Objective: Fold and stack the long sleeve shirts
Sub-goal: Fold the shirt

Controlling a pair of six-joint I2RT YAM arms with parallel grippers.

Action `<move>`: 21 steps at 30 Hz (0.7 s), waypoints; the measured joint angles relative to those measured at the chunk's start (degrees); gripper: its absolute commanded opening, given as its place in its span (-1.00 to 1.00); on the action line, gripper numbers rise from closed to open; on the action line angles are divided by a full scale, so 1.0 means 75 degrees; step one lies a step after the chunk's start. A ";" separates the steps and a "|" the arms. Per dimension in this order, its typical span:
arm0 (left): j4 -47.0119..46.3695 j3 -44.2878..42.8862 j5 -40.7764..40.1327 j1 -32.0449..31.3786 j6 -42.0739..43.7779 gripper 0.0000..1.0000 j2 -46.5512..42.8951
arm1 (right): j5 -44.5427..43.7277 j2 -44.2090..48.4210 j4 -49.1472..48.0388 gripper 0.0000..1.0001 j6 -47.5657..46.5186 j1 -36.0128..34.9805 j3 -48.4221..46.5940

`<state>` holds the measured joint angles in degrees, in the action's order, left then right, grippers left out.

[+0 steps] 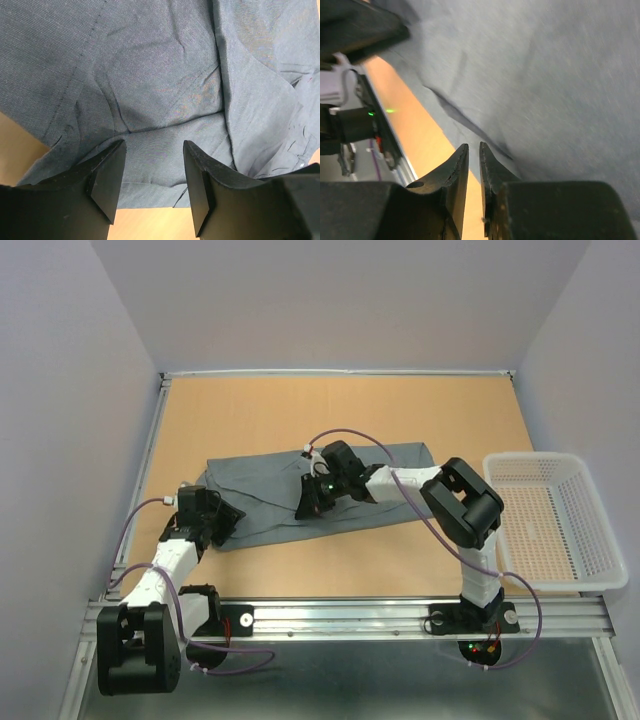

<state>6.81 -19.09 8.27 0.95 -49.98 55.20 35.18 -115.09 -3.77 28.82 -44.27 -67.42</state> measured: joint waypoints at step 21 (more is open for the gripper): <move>0.0851 -0.0303 -0.1017 0.0047 -0.0460 0.01 0.0073 | 0.1049 -0.1702 -0.0149 -0.60 0.0560 -0.0699 -0.1652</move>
<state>13.19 -21.37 0.64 1.30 -53.43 55.75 43.05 -127.85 -4.89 33.01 -49.52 -79.81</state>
